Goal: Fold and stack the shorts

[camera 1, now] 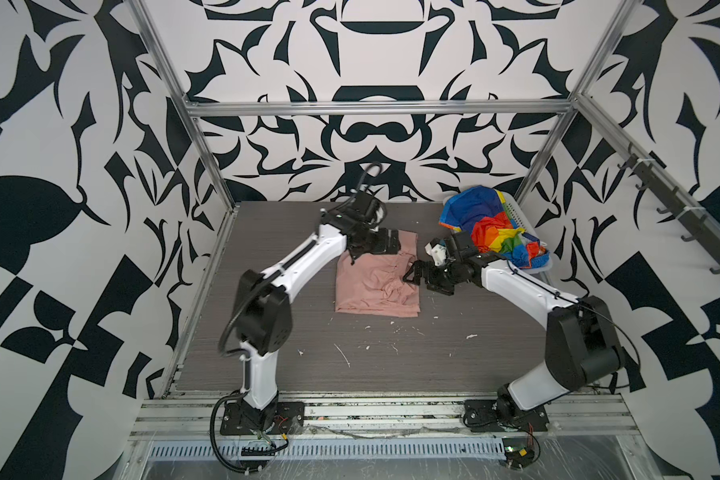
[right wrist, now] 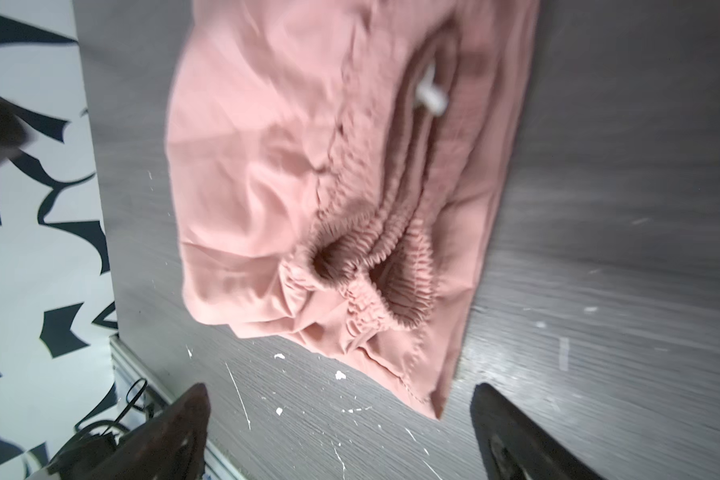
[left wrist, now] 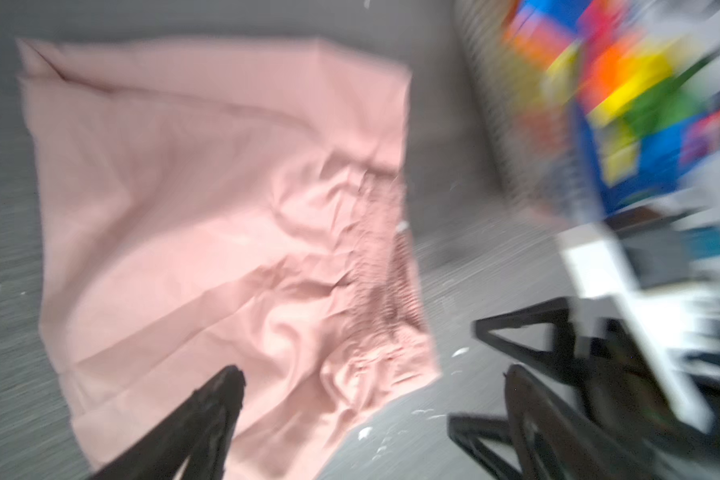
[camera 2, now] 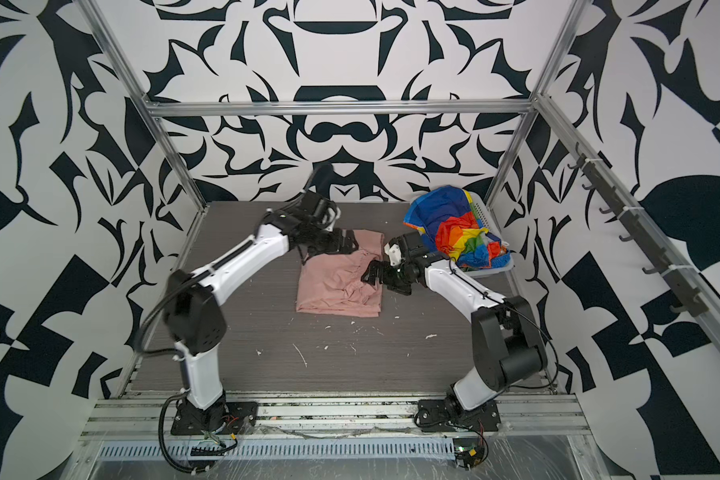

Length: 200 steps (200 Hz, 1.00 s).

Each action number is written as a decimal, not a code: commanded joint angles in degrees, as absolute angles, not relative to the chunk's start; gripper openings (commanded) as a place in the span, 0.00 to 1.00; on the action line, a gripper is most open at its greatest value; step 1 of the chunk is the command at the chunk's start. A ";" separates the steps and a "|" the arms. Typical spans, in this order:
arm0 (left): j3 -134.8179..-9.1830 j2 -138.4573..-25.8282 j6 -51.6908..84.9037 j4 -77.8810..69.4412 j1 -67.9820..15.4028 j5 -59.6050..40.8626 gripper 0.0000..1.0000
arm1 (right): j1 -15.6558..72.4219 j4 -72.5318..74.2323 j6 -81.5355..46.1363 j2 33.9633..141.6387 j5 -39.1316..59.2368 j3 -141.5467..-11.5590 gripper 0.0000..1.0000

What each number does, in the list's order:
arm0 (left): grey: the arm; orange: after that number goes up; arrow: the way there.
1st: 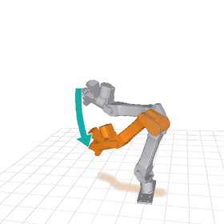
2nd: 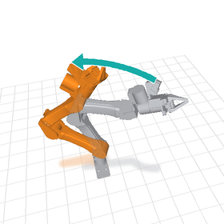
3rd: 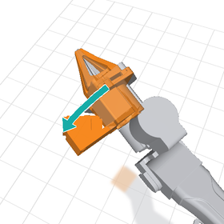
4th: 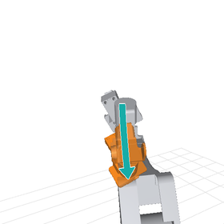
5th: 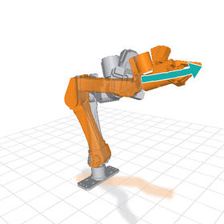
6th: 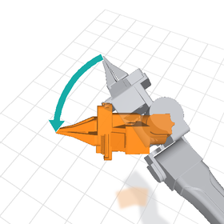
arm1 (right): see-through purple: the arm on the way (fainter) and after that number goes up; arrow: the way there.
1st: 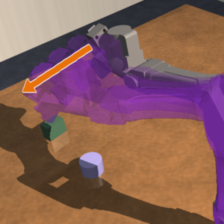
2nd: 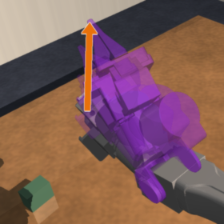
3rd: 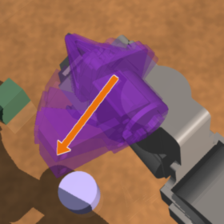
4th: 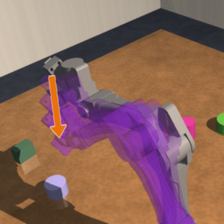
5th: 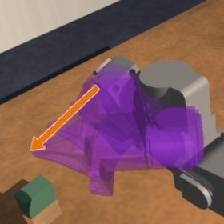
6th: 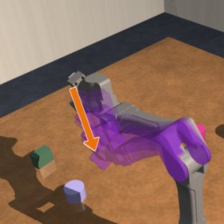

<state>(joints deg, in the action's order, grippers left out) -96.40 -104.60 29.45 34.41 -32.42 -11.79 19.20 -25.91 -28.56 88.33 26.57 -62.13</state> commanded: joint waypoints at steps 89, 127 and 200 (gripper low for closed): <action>-94.22 -124.37 48.83 7.41 -21.26 -30.40 1.00 | 28.82 -24.71 -28.13 107.63 24.71 -77.53 1.00; -100.71 -133.08 48.76 10.02 -20.81 -30.98 0.99 | 27.67 -24.20 -26.51 111.71 24.26 -74.47 1.00; -95.46 -134.32 45.01 12.35 -16.35 -28.84 1.00 | 22.15 -26.77 -22.12 107.83 23.93 -66.30 1.00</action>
<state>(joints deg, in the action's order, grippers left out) -97.84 -132.40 47.66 7.77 -18.20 -32.42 23.86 -19.55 -24.27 109.01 27.66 -69.93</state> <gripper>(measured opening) 0.994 0.997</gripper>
